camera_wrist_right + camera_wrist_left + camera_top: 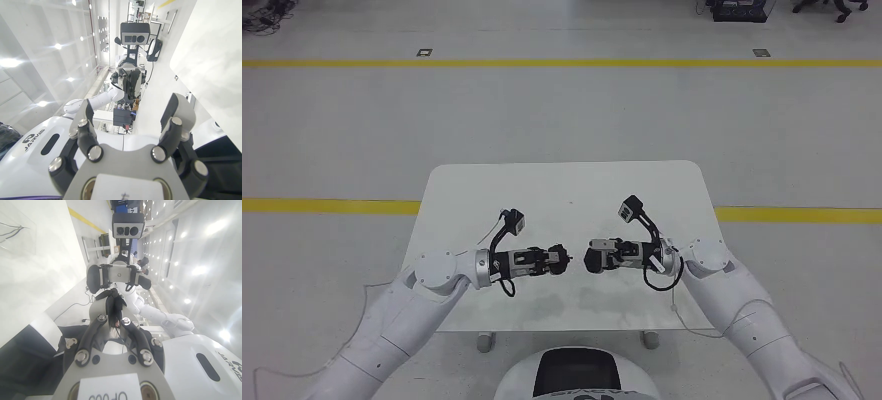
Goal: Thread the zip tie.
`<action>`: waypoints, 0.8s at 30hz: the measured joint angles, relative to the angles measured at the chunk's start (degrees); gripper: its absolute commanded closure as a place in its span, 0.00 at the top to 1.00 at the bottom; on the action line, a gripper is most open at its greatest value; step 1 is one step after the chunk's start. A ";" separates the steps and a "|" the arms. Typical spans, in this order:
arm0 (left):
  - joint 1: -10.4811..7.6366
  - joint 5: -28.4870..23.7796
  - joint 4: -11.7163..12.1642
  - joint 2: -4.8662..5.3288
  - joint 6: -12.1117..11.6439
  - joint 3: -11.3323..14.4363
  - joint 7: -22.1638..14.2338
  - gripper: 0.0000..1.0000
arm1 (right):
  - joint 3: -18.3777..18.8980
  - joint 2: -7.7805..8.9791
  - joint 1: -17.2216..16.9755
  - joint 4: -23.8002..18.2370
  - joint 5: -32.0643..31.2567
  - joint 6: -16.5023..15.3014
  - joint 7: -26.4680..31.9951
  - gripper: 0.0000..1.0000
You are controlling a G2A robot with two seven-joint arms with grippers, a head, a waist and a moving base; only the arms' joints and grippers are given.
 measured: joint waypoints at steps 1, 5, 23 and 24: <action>0.00 0.01 0.00 0.00 0.03 0.01 -0.01 0.00 | 0.00 0.00 0.00 0.00 0.00 0.00 0.00 1.00; -0.02 0.82 0.23 0.00 0.31 0.04 0.80 0.00 | 0.00 0.00 0.00 0.00 0.00 0.00 0.00 1.00; 6.13 1.89 -1.29 3.34 -1.59 -13.63 1.32 0.00 | 0.00 0.00 0.00 0.00 0.00 0.00 -0.01 1.00; 6.45 1.66 -1.38 3.41 -1.68 -13.99 1.41 0.00 | 0.00 0.00 0.00 0.00 0.00 0.00 -0.01 1.00</action>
